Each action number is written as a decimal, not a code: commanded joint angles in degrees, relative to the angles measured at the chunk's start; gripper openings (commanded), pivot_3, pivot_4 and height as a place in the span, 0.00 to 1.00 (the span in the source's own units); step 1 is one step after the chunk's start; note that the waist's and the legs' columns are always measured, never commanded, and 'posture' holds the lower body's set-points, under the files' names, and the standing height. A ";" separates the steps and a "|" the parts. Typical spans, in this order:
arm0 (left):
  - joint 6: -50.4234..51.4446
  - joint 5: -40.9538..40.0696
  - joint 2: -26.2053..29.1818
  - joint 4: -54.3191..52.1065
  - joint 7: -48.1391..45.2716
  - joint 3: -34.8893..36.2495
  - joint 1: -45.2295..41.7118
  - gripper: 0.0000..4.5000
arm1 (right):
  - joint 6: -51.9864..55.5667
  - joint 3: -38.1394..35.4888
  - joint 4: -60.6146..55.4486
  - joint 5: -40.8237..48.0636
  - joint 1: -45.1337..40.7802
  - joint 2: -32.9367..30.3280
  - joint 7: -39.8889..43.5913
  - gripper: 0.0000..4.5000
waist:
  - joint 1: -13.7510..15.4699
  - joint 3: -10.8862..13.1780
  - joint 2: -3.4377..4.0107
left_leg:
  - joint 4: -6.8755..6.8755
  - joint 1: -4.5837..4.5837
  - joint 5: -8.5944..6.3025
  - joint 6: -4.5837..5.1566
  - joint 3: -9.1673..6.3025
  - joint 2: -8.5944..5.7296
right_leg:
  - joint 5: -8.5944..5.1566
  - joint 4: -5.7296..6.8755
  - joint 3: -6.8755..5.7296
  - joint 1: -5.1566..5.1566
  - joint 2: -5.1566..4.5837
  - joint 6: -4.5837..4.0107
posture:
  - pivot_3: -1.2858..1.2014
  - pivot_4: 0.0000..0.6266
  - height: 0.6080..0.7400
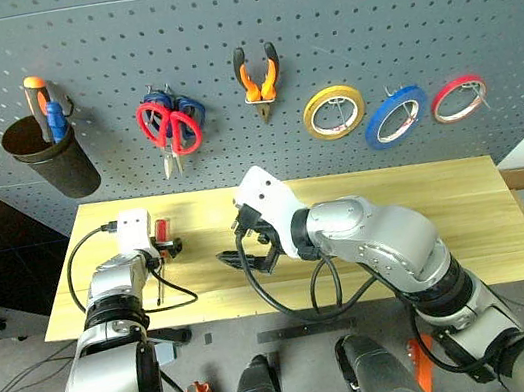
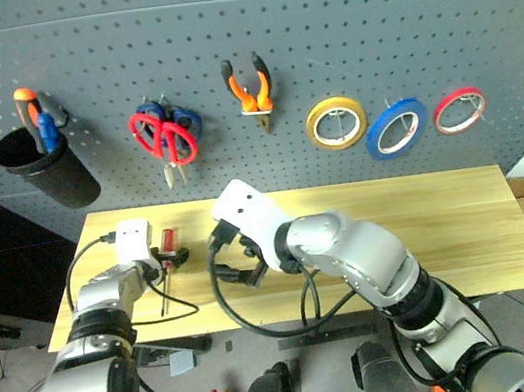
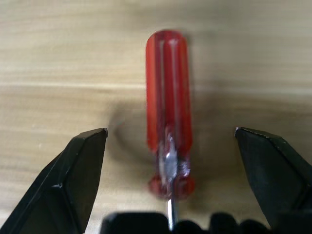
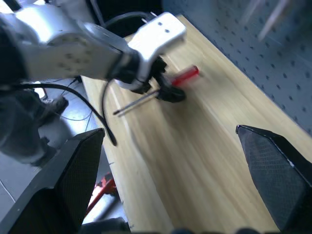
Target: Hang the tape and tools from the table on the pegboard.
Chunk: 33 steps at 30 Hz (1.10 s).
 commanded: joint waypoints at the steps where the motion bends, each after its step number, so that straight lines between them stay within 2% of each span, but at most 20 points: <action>1: -1.82 0.79 -0.17 2.51 0.39 -0.60 -0.18 0.88 | -1.06 0.81 -3.12 -0.40 -1.38 -0.08 0.59 1.00 | -0.05 0.00 0.00 | 0.00 0.00 0.00 0.00 0.00 0.00 | 0.00 0.01 -0.01 0.00 0.00 0.00 | 0.46 0.52 1.00; 10: -2.09 -1.68 1.34 -5.72 0.63 1.85 5.45 0.22 | -2.55 -0.08 -2.46 -1.37 -2.83 -0.76 1.21 1.00 | -0.24 0.00 0.00 | -0.02 0.00 0.01 -0.01 -0.03 0.04 | 0.00 0.01 -0.03 -0.01 -0.01 -0.01 | 0.47 0.48 1.00; 11: -1.57 -2.23 1.56 -8.08 1.12 2.55 6.80 0.19 | -2.70 -0.41 -2.31 -1.39 -3.08 -0.61 1.26 1.00 | -0.34 0.00 0.00 | -0.03 0.00 0.01 -0.01 -0.04 0.04 | 0.00 0.01 -0.05 -0.01 -0.01 -0.01 | 0.47 0.47 1.00; 15: -1.71 -3.93 1.63 -20.52 2.87 5.36 12.47 0.19 | -3.68 -1.86 -1.55 -1.52 -3.99 -0.52 1.64 1.00 | -0.31 0.00 0.00 | -0.03 0.00 0.01 -0.01 -0.13 0.09 | 0.00 0.01 -0.05 -0.03 -0.04 -0.01 | 0.47 0.45 1.00; 18: -1.72 -6.52 0.34 -39.56 2.90 7.70 20.05 0.19 | -5.00 -3.80 -2.62 -1.23 -4.56 -2.14 3.19 1.00 | -0.03 -0.01 -0.01 | -0.03 -0.04 0.02 -0.03 -0.21 0.38 | 0.01 -0.01 -0.07 -0.03 -0.17 -0.02 | 0.48 0.43 1.00; 22: -1.86 -7.91 -2.09 -54.08 4.93 9.03 26.09 0.19 | -7.84 -6.04 -4.29 -0.50 -4.94 -4.10 5.93 1.00 | 0.61 -0.04 -0.02 | -0.04 -0.08 0.03 -0.09 -0.20 0.38 | 0.01 -0.10 -0.12 -0.01 -0.36 -0.03 | 0.49 0.40 1.00; 26: -2.07 -8.50 -3.87 -61.62 4.55 7.93 27.43 0.19 | -13.41 -6.70 -4.60 -0.23 -5.68 -5.84 9.85 1.00 | 0.70 -0.06 -0.05 | -0.03 -0.07 0.07 -0.12 -0.12 0.04 | 0.01 -0.03 -0.16 0.02 -0.33 -0.02 | 0.49 0.36 1.00; 33: -7.40 -7.46 -3.54 -72.24 3.51 6.24 28.21 0.19 | -21.43 -8.25 -4.40 -0.16 -6.03 -8.43 14.62 1.00 | 0.79 -0.19 -0.14 | -0.04 -0.08 0.08 -0.15 -0.10 -0.03 | 0.01 -0.04 -0.17 0.00 -0.14 -0.03 | 0.50 0.30 1.00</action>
